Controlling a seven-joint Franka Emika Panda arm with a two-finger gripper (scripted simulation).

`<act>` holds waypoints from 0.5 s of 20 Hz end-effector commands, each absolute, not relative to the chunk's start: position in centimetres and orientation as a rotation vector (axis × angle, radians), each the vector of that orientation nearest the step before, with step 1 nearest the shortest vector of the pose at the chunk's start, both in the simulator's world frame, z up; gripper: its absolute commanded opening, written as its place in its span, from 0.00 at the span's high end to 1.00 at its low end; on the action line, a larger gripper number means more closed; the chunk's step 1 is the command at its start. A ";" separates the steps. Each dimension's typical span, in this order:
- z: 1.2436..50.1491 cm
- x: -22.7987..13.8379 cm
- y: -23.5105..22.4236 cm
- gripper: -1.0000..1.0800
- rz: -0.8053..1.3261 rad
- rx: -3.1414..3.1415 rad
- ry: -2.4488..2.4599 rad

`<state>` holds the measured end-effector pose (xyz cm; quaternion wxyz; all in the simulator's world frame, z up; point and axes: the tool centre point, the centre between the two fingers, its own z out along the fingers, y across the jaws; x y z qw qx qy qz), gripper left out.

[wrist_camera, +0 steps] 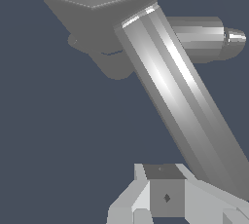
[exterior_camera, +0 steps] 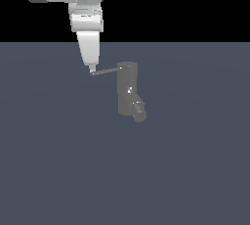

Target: Turn on the faucet by rotating a designated handle.

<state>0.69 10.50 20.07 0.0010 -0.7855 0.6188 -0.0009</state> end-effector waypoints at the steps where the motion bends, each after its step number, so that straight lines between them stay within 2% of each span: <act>1: 20.1 -0.2 10.4 1.00 0.000 -2.470 1.942; 10: 20.1 -1.6 9.1 1.00 -0.001 -2.466 1.943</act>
